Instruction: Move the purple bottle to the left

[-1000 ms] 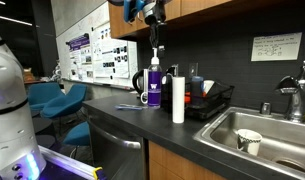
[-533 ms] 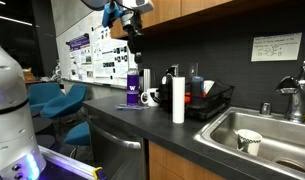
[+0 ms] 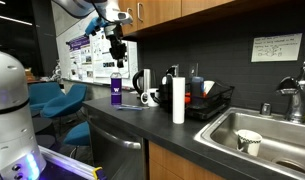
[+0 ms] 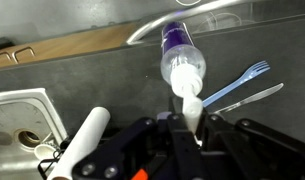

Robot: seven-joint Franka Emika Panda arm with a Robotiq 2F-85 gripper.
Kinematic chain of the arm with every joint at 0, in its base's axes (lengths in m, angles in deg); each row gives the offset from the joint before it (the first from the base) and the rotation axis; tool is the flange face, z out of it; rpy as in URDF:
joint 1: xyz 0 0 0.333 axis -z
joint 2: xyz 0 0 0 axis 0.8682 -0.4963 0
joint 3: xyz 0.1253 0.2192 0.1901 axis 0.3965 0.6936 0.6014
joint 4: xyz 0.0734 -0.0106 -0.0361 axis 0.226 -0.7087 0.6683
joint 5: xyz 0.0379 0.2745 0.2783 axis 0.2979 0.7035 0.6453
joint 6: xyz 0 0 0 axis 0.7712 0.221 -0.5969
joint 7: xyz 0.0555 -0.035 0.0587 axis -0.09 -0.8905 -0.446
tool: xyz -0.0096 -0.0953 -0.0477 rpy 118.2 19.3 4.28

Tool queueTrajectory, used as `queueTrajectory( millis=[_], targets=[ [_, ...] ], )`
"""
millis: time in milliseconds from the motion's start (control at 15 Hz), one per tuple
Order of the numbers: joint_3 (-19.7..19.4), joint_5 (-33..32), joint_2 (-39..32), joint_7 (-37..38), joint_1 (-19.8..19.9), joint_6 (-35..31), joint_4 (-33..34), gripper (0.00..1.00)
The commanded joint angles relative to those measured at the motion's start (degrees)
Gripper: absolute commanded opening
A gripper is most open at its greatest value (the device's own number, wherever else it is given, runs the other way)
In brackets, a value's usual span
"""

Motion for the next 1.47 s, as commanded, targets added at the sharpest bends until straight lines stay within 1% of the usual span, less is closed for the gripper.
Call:
queueTrajectory(
  millis=[0, 400, 667, 800, 1133, 1400],
  targets=[
    [2.9, 2.3, 1.92, 0.83, -3.12, -1.25, -1.91, 0.04],
    [8.51, 6.21, -0.28, 3.31, -8.59, -2.28, -2.57, 0.04],
    [12.83, 8.84, -2.41, 7.11, -11.92, -5.19, -3.02, 0.04],
    [15.02, 10.3, -4.32, 9.17, -13.62, -7.89, -2.31, 0.04],
    [20.75, 11.81, -11.79, 15.29, -16.42, -15.02, 1.62, 0.04],
    [24.33, 9.82, -18.71, 19.19, -17.21, -17.36, 7.48, 0.04]
  ],
)
